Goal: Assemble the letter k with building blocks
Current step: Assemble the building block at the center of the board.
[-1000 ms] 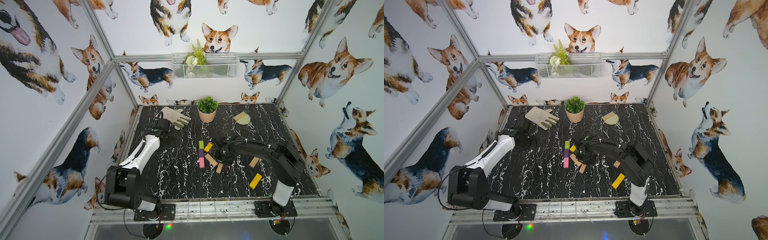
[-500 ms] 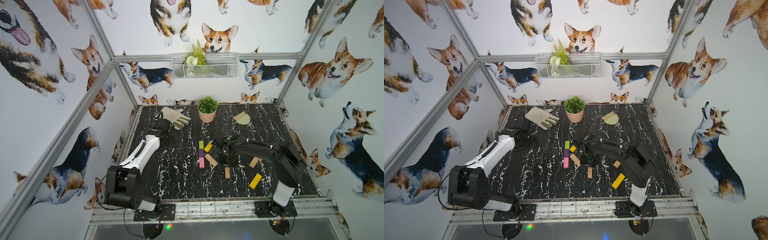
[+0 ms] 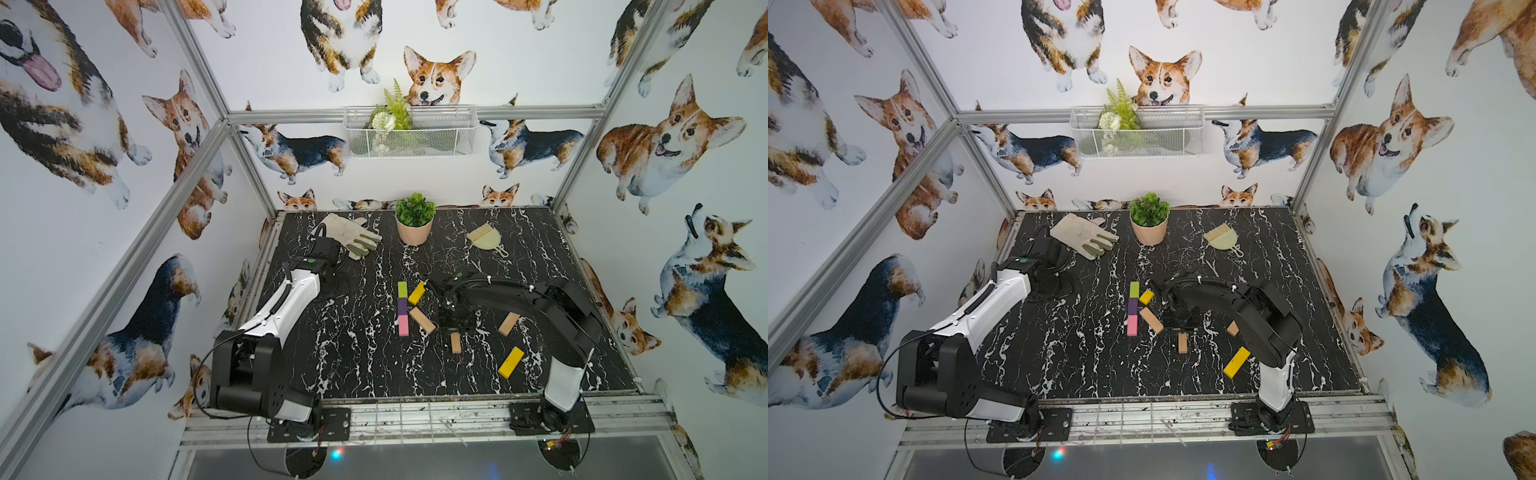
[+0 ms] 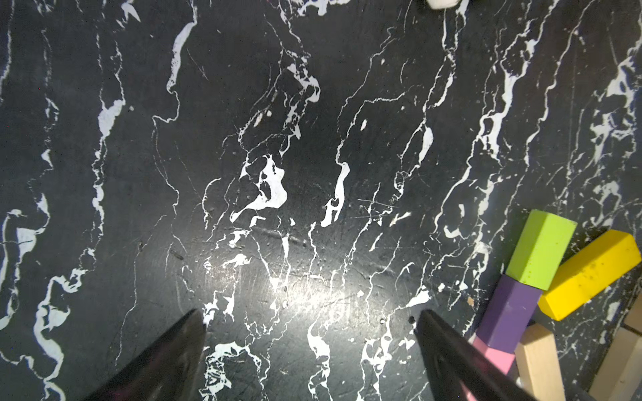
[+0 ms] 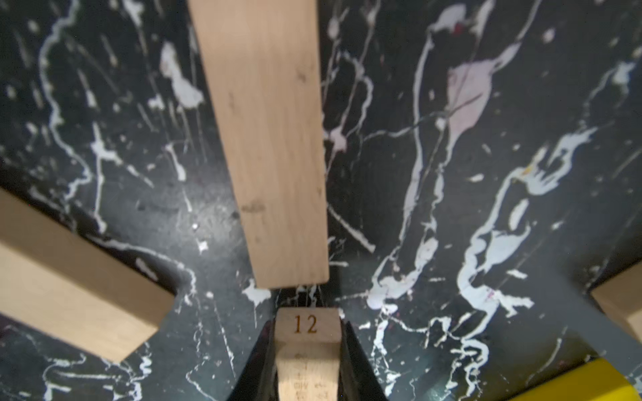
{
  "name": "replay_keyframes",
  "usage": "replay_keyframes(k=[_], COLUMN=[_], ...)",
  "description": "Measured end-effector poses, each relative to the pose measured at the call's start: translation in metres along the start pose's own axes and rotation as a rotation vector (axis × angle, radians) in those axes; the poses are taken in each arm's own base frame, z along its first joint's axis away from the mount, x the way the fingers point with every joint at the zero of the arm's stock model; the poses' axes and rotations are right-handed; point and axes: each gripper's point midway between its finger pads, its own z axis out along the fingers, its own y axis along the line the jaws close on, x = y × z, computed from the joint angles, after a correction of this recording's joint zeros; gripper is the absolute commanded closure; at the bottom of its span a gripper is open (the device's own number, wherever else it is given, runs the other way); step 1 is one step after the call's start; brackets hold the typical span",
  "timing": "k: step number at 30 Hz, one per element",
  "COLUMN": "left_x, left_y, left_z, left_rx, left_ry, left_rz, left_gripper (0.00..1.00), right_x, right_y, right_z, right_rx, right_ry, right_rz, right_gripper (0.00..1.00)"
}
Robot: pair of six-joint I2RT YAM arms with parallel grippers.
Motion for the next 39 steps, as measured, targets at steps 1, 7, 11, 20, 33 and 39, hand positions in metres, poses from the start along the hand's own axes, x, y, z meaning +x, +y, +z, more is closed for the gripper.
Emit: replay_keyframes(k=[1, 7, 11, 20, 33, 39], left_x=[0.0, -0.002, -0.002, -0.002, -0.001, -0.001], left_y=[0.0, -0.001, -0.001, -0.001, 0.0, 0.0], left_z=[-0.002, -0.004, -0.003, -0.002, -0.001, -0.001], left_rx=[0.003, 0.011, 0.013, 0.008, 0.005, 0.005], left_ry=[-0.006, -0.018, -0.017, -0.016, -0.01, -0.01], left_rz=[0.0, 0.002, 0.003, 0.003, 0.003, 0.003], left_gripper=[0.01, 0.0, 0.0, 0.0, 0.0, 0.0], right_x=[-0.003, -0.008, -0.009, -0.009, -0.018, -0.021], right_y=[0.0, 0.002, 0.002, 0.001, 0.005, 0.005], right_z=[0.002, 0.006, 0.006, 0.007, 0.005, 0.005], right_rx=[-0.001, -0.011, -0.011, -0.017, -0.042, -0.045], right_ry=[-0.001, 0.01, 0.024, 0.031, -0.002, -0.015], right_rz=[-0.004, -0.006, -0.013, -0.008, 0.0, 0.003], right_gripper=[0.78, 0.78, 0.78, 0.77, 0.77, 0.76])
